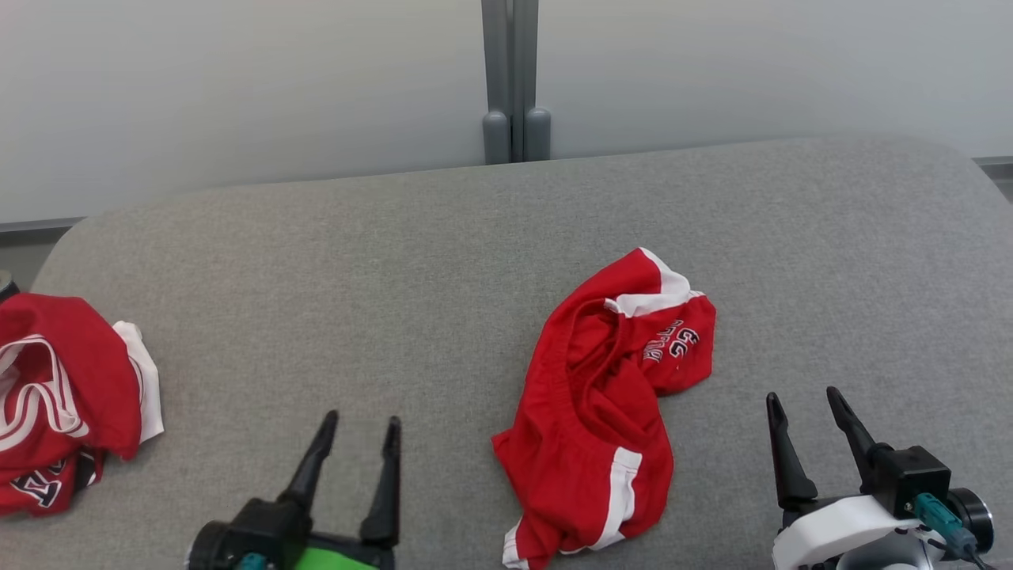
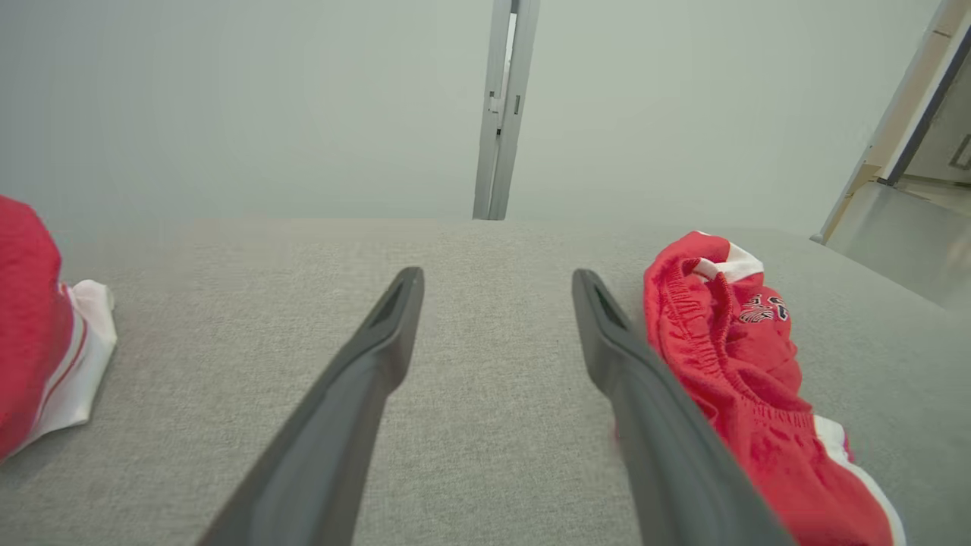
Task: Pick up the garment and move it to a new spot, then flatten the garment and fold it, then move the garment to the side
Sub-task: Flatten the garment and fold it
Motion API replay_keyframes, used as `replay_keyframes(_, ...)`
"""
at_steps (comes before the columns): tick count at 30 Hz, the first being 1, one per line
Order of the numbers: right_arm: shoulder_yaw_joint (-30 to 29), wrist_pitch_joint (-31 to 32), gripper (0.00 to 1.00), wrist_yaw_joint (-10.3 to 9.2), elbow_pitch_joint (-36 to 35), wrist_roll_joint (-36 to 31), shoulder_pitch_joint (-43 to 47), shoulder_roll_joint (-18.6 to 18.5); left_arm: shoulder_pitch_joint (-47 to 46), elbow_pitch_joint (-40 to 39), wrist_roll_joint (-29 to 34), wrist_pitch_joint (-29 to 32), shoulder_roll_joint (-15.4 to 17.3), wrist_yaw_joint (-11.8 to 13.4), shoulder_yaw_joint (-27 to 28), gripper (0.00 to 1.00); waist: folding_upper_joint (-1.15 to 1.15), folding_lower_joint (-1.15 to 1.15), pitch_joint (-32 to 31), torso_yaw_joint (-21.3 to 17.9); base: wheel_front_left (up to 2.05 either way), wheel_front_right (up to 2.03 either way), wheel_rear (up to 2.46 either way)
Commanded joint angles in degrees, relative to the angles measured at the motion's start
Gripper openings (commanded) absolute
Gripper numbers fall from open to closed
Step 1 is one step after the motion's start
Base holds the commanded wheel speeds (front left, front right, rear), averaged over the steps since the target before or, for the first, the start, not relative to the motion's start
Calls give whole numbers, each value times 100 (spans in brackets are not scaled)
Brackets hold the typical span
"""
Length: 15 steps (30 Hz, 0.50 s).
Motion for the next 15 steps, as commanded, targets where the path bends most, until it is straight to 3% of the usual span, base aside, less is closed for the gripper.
replay_keyframes(1,27,-1,100,-8,-33,51,-98,-14,-204,72,-36,-15,42,-17,-312,100,0,0,83,-103,0,0,0)
replay_keyframes(7,130,-1,100,-8,-79,67,-284,-14,-1113,519,-459,295,143,-16,-1911,100,0,0,360,-355,0,0,0)
replay_keyframes(15,210,-1,100,-8,-113,166,-527,-13,-2451,954,-993,794,346,-16,-3554,100,0,0,798,-738,0,0,0)
